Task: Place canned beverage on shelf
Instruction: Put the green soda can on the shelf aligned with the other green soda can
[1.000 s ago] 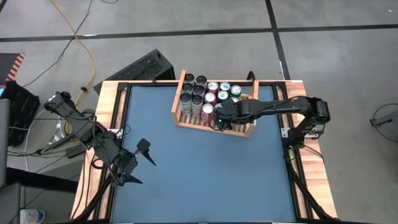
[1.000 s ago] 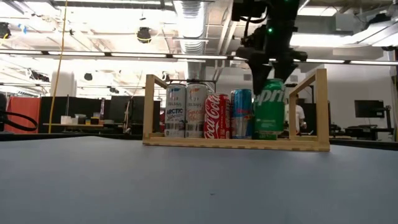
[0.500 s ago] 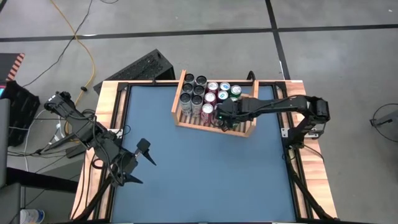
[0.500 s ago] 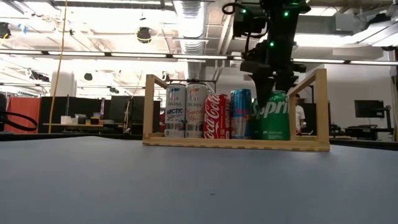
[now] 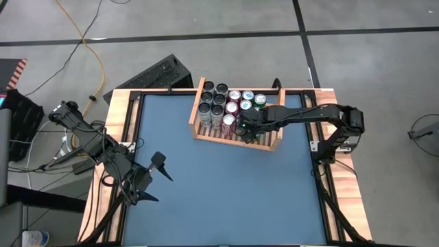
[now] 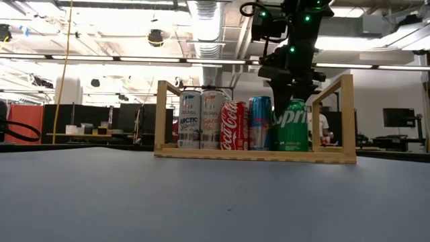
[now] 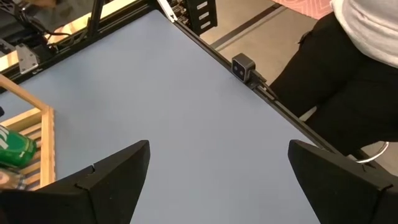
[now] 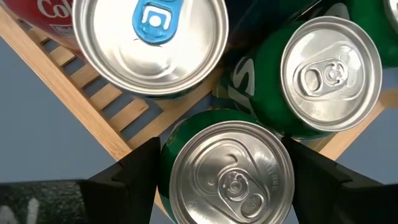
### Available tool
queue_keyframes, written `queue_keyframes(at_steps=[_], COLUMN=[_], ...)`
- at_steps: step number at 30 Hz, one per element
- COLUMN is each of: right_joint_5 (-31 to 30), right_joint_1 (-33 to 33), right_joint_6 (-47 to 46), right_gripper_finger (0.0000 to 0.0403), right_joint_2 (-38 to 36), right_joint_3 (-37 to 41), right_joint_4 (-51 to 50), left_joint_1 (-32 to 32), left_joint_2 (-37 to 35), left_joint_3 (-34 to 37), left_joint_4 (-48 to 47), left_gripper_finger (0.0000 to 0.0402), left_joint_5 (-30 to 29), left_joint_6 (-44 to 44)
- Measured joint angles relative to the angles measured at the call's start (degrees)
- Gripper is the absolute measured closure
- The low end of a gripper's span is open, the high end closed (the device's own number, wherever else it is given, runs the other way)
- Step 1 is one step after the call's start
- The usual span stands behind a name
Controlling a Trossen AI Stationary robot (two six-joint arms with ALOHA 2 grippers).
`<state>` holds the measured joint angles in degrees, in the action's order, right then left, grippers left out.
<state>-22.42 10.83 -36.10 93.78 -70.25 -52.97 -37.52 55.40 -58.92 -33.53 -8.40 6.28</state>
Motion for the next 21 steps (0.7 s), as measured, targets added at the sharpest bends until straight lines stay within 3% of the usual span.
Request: queue_keyframes(at_steps=[21], right_joint_5=[-0.01], right_joint_1=[1.38], right_joint_6=[3.40], right_gripper_finger=[0.0111], right_joint_2=[-0.35], right_joint_3=[0.25], right_joint_4=[3.01], left_joint_1=[-0.02], left_joint_2=[0.00], left_joint_3=[0.00], left_joint_4=[-0.01], left_gripper_finger=[0.0031], left_joint_5=[0.00], left_joint_6=[-1.03])
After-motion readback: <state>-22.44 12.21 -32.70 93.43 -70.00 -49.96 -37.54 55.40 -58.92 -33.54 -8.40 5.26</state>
